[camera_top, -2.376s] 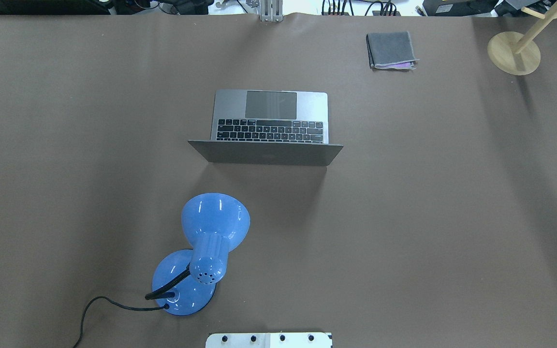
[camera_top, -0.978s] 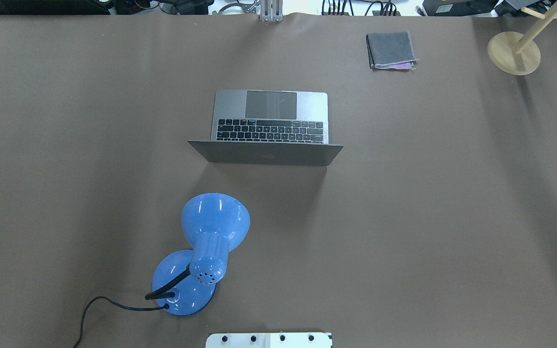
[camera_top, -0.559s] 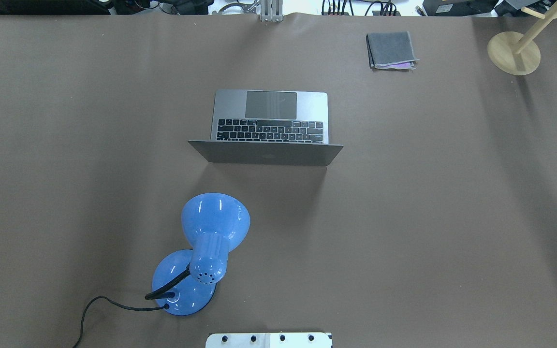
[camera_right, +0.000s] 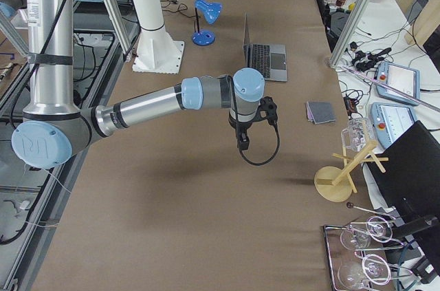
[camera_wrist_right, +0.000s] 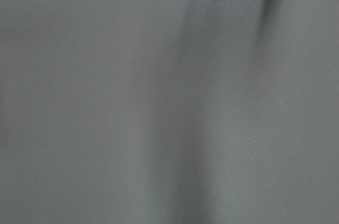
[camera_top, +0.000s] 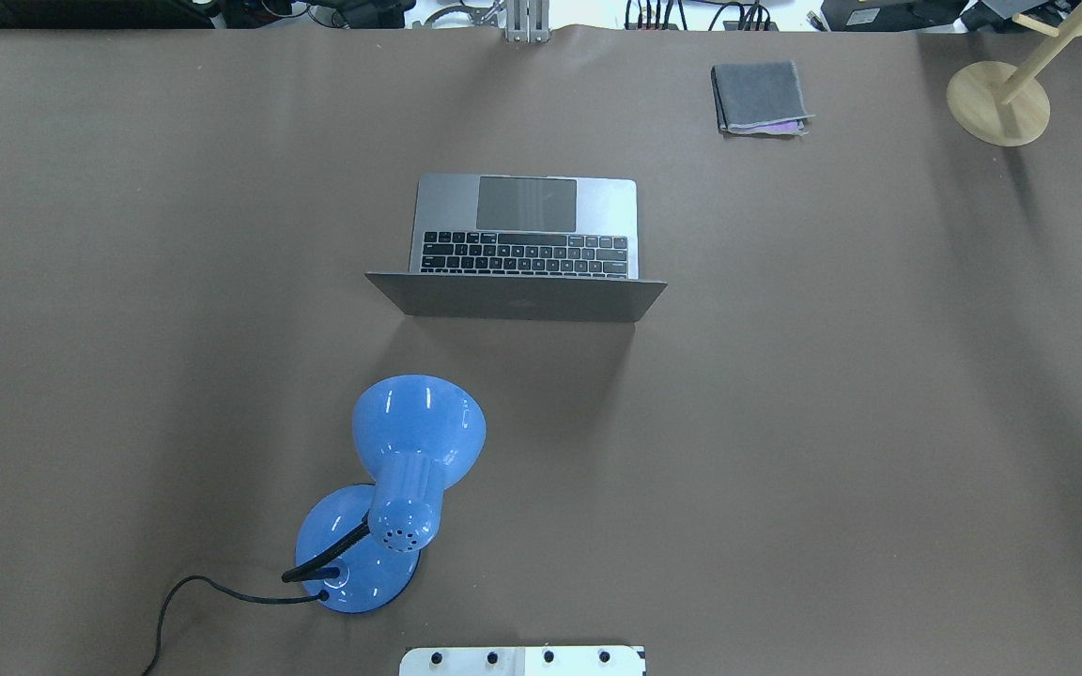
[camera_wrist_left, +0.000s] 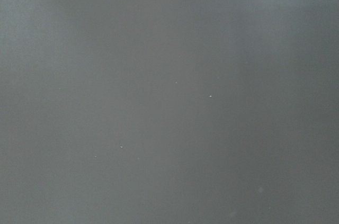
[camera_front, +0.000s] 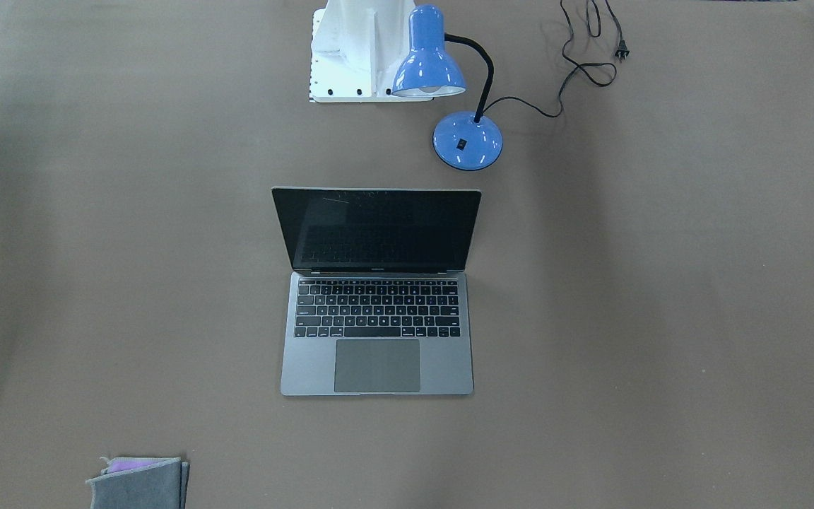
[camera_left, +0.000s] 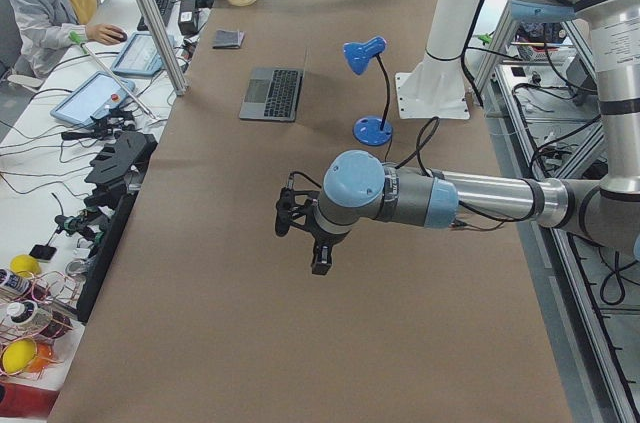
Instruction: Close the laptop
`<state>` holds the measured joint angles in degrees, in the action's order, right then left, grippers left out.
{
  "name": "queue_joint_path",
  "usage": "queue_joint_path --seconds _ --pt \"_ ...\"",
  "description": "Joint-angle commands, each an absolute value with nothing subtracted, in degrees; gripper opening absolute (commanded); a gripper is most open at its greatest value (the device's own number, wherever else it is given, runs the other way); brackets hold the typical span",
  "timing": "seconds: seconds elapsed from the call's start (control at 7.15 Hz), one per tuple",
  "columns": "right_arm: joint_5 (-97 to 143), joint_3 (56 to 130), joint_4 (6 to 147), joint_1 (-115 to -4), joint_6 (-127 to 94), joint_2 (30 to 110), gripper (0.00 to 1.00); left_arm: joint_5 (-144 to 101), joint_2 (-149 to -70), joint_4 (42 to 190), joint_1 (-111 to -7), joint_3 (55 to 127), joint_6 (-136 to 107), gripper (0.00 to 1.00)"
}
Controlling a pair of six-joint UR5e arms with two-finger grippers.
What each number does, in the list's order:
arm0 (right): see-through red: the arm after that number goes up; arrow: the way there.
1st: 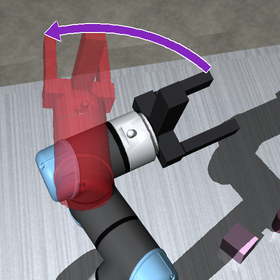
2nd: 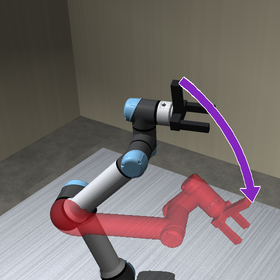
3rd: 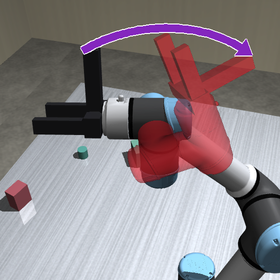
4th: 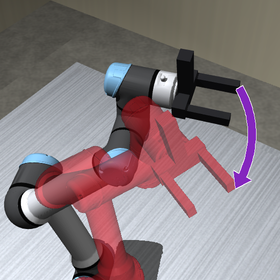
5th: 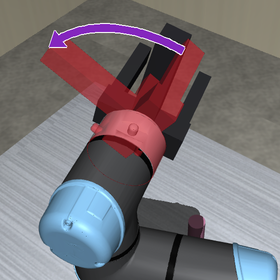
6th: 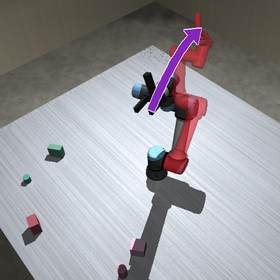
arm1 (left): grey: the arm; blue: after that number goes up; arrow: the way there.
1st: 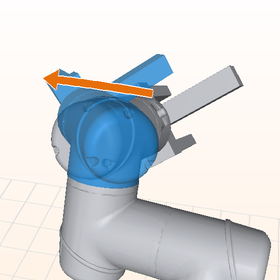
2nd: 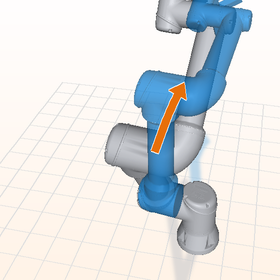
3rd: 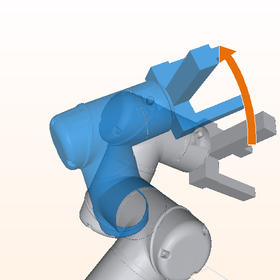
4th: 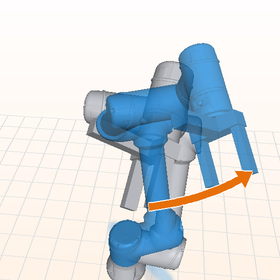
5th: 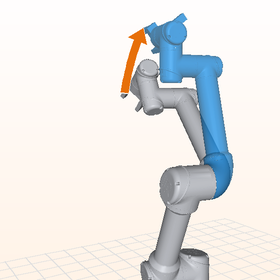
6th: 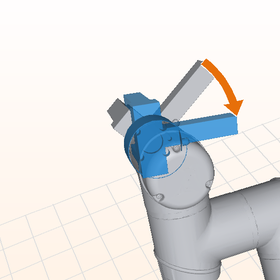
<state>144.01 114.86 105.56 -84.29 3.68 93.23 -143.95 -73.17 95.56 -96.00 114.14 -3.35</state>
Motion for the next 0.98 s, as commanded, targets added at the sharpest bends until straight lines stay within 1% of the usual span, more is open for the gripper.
queue_joint_path --seconds 0.0,0.14,0.28,0.42,0.56,0.7,0.84 --pt "143.3 125.3 103.6 -75.4 -15.5 93.2 0.90 -143.9 -74.3 97.3 -85.4 122.6 -21.8 0.93" --pt "143.2 126.8 95.7 -71.3 -25.8 93.2 0.82 -142.1 -77.1 97.3 -78.7 127.0 -33.4 0.89" --pt "141.2 127.0 84.6 -65.3 -40.2 93.1 0.81 -141.8 -80.9 97.3 -72.7 129.3 -43.8 0.84" --pt "135.3 127.1 76.3 -57.9 -52.4 92.8 0.77 -137.9 -86.8 97.3 -65.7 130.6 -55.5 0.81" --pt "129.3 127.3 74.8 -51.1 -61.6 89.7 0.74 -132.0 -90.8 97.2 -57.2 131.0 -64.6 0.80" --pt "125.1 127.2 74.9 -46.1 -66.3 87.0 0.67 -127.0 -94.4 96.7 -50.9 131.0 -71.8 0.78" --pt "123.1 127.2 75.1 -43.4 -68.0 85.7 0.49 -124.7 -95.9 96.5 -47.1 131.0 -75.8 0.62"
